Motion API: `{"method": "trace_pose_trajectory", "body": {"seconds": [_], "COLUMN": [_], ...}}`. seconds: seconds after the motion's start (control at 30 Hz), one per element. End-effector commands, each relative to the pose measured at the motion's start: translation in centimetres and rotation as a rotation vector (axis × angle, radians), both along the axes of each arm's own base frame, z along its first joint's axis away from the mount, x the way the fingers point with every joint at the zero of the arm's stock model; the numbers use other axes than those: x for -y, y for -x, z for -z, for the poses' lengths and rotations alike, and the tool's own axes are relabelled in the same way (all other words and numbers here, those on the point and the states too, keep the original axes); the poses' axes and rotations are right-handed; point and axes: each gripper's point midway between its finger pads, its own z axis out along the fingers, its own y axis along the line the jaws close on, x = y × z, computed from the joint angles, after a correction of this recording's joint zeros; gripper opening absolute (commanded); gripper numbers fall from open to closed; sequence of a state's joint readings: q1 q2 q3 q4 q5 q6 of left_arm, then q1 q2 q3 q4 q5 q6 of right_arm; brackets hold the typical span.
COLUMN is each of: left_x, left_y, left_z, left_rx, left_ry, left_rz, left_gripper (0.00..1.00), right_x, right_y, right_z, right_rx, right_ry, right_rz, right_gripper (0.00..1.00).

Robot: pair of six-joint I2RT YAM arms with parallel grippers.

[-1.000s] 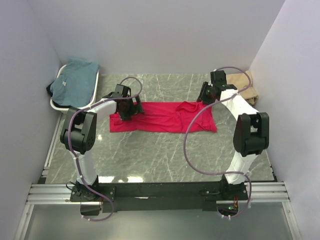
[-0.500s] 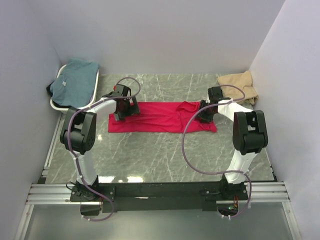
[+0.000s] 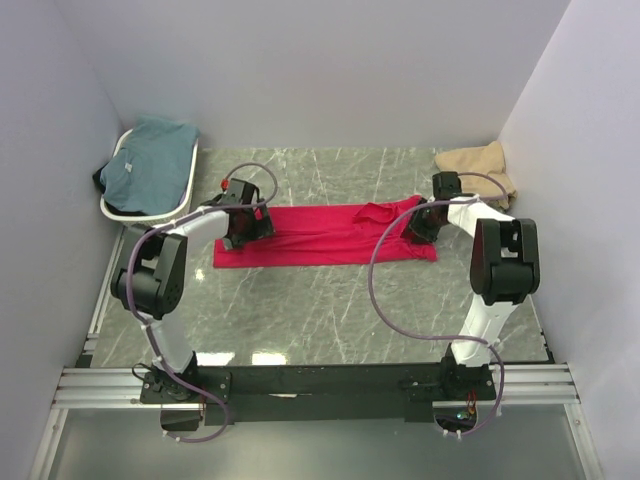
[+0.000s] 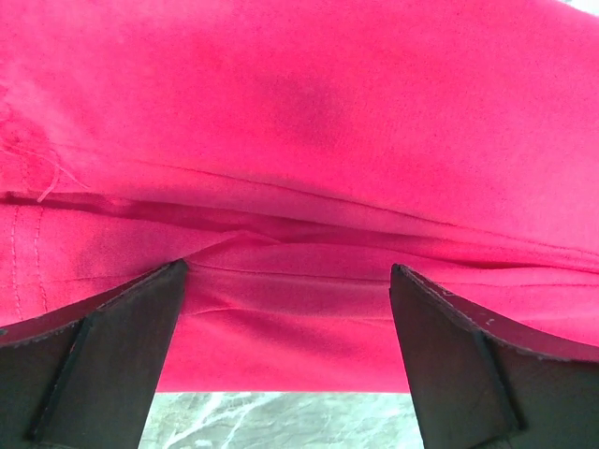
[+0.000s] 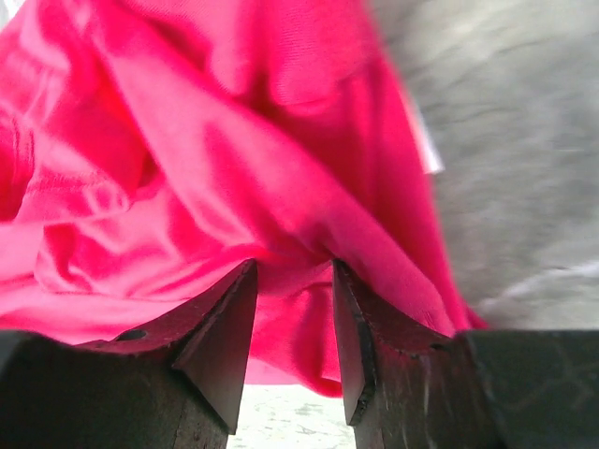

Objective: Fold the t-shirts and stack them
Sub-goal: Fold the tshirt

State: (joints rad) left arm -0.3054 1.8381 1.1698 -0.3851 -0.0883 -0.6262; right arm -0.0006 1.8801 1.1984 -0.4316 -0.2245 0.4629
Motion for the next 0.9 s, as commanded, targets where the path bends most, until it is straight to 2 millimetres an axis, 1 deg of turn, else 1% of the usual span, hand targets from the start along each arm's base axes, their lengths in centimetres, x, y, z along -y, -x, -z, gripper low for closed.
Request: {"method": "trace_pose_trajectory", "body": {"seconds": [0.0,0.03,0.07,0.1,0.13,0.17,0.2,0.23,0.27,0.3,0.33,0.4,0.43,0.47,0.5,0.53,0.57,0.6,0.63,0.67,0.7,0.73,0.77,0.8,0.83,0.87], "left_x": [-2.7,-2.6,-2.4,-2.0,-1.8,-1.7,-1.4,-1.2,-1.0,-0.9,-0.5,0.0,0.3,0.5,1.1,1.5,2.0,2.4,2.6,2.8,3.0,3.0,3.6,4.3,4.7,4.6], "left_y": [7.8,8.5,10.1,10.8,11.3,12.8,13.5,13.9,15.3,15.8,16.1,17.7,18.1,19.0,19.7,20.3,21.5,22.0,22.9,23.9,24.1,24.1,24.2,23.8,23.4,21.8], "left_z": [4.0,4.0,4.6,4.6,4.1,4.6,4.7,4.3,4.7,4.6,4.1,4.1,3.6,3.7,3.4,2.8,2.8,2.3,2.3,2.2,1.5,1.0,0.0,-1.6,-2.7,-4.5], "left_rx": [-0.235,-0.243,-0.272,-0.275,-0.263,-0.291,-0.298,-0.290,-0.312,-0.313,-0.305,-0.324,-0.318,-0.334,-0.333,-0.323,-0.339,-0.329,-0.347,-0.356,-0.337,-0.312,-0.291,-0.243,-0.213,-0.128], "left_ry": [-0.063,-0.052,-0.030,-0.016,0.002,0.015,0.020,0.033,0.036,0.041,0.063,0.072,0.083,0.092,0.097,0.113,0.121,0.142,0.151,0.142,0.148,0.141,0.143,0.181,0.200,0.191], "left_rz": [-0.048,-0.050,-0.053,-0.047,-0.050,-0.064,-0.062,-0.063,-0.072,-0.075,-0.072,-0.074,-0.072,-0.084,-0.070,-0.064,-0.062,-0.053,-0.063,-0.043,-0.038,-0.042,-0.014,0.007,0.026,0.013], "left_gripper": [1.00,0.99,0.99,0.99,0.99,0.99,0.99,0.99,0.99,0.99,0.99,0.99,0.99,0.99,0.99,0.99,0.99,0.99,0.99,0.99,0.99,0.99,0.99,0.99,0.99,1.00], "right_x": [4.0,4.1,4.5,4.6,4.9,5.1,5.2,5.3,5.3,5.1,5.0,5.0,5.0,4.9,4.8,4.5,4.2,4.1,3.8,3.1,2.8,2.6,1.8,1.5,1.2,1.3], "right_y": [-0.1,-0.4,-0.9,-1.3,-1.7,-2.6,-3.0,-3.5,-4.4,-4.9,-5.4,-6.6,-7.1,-8.1,-8.7,-9.2,-10.2,-10.9,-11.5,-12.6,-13.3,-14.3,-15.2,-15.7,-16.2,-16.3], "right_z": [0.9,0.9,0.7,0.6,0.5,0.3,0.2,0.1,-0.1,-0.1,-0.1,-0.4,-0.6,-0.9,-1.1,-1.3,-1.8,-2.0,-2.2,-2.7,-3.1,-4.1,-5.2,-6.0,-8.1,-9.3], "right_rx": [-0.054,-0.053,-0.055,-0.053,-0.055,-0.052,-0.050,-0.050,-0.047,-0.043,-0.043,-0.040,-0.034,-0.025,-0.017,-0.011,0.002,0.009,0.016,0.029,0.046,0.079,0.136,0.179,0.256,0.297], "right_ry": [0.118,0.121,0.143,0.149,0.160,0.169,0.175,0.178,0.175,0.164,0.159,0.154,0.151,0.144,0.142,0.123,0.114,0.103,0.089,0.051,0.038,0.035,0.009,-0.004,-0.016,-0.017], "right_rz": [0.089,0.090,0.098,0.101,0.104,0.106,0.107,0.105,0.103,0.098,0.096,0.097,0.093,0.093,0.090,0.080,0.070,0.066,0.056,0.033,0.024,0.016,-0.008,-0.019,-0.023,-0.021], "right_gripper": [0.46,0.46,0.46,0.46,0.46,0.46,0.46,0.46,0.46,0.46,0.46,0.46,0.46,0.46,0.47,0.47,0.47,0.47,0.47,0.47,0.48,0.48,0.49,0.49,0.50,0.52]}}
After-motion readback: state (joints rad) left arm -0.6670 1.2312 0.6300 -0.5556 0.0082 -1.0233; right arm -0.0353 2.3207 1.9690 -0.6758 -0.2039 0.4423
